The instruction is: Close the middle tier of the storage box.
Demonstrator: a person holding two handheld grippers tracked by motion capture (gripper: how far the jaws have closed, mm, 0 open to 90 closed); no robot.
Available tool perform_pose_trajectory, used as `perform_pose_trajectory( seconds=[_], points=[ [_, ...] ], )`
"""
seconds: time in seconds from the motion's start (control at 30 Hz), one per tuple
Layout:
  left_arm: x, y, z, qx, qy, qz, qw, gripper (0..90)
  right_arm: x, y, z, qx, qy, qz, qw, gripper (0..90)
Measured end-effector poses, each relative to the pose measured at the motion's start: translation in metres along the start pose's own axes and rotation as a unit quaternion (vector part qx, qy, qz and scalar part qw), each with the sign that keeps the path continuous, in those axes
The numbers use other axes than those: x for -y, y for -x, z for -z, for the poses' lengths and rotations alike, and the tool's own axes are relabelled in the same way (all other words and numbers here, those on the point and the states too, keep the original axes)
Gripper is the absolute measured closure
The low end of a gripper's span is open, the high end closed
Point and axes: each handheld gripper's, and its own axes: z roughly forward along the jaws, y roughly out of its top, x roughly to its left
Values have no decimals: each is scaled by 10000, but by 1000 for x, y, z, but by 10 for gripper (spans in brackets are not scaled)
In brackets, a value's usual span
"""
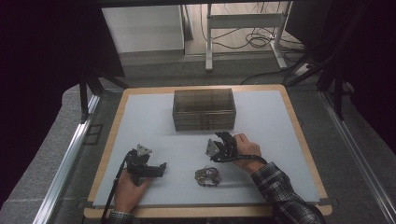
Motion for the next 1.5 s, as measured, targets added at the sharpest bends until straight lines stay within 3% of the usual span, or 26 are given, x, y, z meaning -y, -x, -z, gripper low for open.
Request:
perform_pose_trajectory(
  seconds=[0.6, 1.5],
  points=[
    [0, 0, 0, 1, -3, -2, 10000, 0, -9, -1, -10, 317, -102, 448, 9984, 567],
    [0, 0, 0, 0, -1, -2, 10000, 0, -14, 2, -21, 552, -91, 663, 9962, 557]
  ],
)
